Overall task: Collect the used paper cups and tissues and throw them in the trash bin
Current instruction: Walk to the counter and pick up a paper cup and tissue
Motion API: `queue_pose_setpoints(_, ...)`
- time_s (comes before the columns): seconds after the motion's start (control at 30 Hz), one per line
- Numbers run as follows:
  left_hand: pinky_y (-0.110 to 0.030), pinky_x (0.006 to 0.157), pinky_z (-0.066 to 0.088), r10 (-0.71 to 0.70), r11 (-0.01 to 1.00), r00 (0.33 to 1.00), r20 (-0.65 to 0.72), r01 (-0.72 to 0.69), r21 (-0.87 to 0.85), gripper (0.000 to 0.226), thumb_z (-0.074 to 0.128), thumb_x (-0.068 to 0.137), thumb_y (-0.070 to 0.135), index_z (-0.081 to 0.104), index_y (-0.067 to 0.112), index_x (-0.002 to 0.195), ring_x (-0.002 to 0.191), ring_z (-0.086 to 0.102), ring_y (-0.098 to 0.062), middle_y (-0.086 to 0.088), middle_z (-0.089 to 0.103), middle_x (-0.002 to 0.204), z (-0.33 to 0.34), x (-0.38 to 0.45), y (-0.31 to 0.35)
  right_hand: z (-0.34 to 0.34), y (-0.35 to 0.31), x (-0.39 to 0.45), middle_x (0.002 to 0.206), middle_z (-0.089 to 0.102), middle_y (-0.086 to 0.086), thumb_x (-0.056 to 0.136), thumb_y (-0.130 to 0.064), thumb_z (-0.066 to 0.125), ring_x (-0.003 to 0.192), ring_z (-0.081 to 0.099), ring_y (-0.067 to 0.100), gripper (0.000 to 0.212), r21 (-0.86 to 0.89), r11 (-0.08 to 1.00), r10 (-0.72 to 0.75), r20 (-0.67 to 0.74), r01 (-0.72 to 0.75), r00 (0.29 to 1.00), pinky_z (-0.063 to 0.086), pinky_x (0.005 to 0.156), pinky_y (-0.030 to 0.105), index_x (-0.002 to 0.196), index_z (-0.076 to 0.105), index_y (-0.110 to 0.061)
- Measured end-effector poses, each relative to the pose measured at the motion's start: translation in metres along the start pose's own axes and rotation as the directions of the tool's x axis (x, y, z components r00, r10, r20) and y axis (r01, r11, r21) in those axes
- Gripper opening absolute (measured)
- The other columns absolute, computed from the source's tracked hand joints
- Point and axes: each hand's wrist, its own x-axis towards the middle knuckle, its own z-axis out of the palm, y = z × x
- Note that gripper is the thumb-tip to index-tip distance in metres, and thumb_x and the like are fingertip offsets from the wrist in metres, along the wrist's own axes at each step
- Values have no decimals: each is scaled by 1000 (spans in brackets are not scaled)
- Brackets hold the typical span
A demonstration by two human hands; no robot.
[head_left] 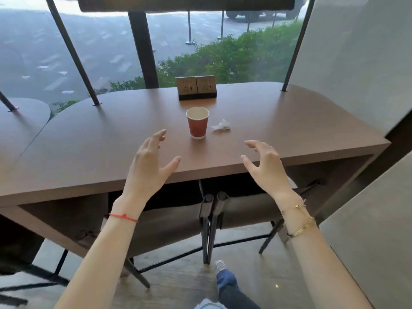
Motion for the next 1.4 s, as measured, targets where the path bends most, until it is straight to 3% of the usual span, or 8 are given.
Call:
queue_pose_setpoints(0.33,-42,100,44,-178,984,984,-22,178,-25,99,79,71,44,23,21,150,123,49,-22,-3,47,139,85,106,2,38,62,159,131,55,3,88,-21,66,122,46,22,44,-4,996,-89,166,91,982,35,98,25,130,55,-14)
queue_pose_setpoints(0.57,-44,102,42,-323,944,946,-24,321,-73,114,82,67,42,10,21,153,127,44,-22,-2,40,144,118,130,0,79,75,208,127,54,3,90,-31,62,118,44,25,42,-8,988,-145,325,156,934,41,101,36,129,56,-18)
queue_pose_setpoints(0.7,-40,101,42,-368,924,930,2,366,-109,116,83,65,43,9,24,152,123,47,-20,1,45,137,124,137,-4,92,78,218,113,58,2,87,-43,64,108,47,22,38,-4,985,-162,344,174,925,44,94,34,116,65,-18)
queue_pose_setpoints(0.8,-38,99,43,-394,908,919,29,394,-141,109,83,64,43,16,28,150,117,52,-16,3,52,124,127,140,-6,96,79,220,100,59,0,89,-40,64,97,51,17,25,80,986,-167,329,149,929,48,82,31,99,70,-17)
queue_pose_setpoints(0.97,-36,88,50,-368,919,930,-20,360,-163,75,84,64,39,44,27,127,101,59,-9,9,61,112,127,144,-6,93,78,220,88,60,1,89,-23,65,83,57,17,12,130,981,-175,282,143,943,49,74,31,86,71,-12)
queue_pose_setpoints(1.07,-30,85,51,-378,918,922,-85,362,-161,63,84,62,40,52,28,115,96,58,-1,12,61,109,119,138,-6,90,74,216,86,57,-4,86,-13,65,70,52,2,4,165,976,-182,252,143,950,46,70,24,84,69,-14)
queue_pose_setpoints(1.23,-13,82,48,-411,910,890,-195,388,-146,66,84,65,37,54,26,122,94,57,8,10,59,114,91,99,-2,89,56,200,82,59,-6,83,-7,68,68,53,5,11,252,952,-241,253,176,937,40,65,14,83,67,-18)
queue_pose_setpoints(1.4,-4,81,45,-511,858,800,-313,499,-126,70,85,65,35,51,21,125,96,58,2,7,57,116,50,27,3,101,16,174,83,62,-6,82,-7,69,68,54,9,14,383,883,-397,304,271,866,40,62,7,85,66,-20)
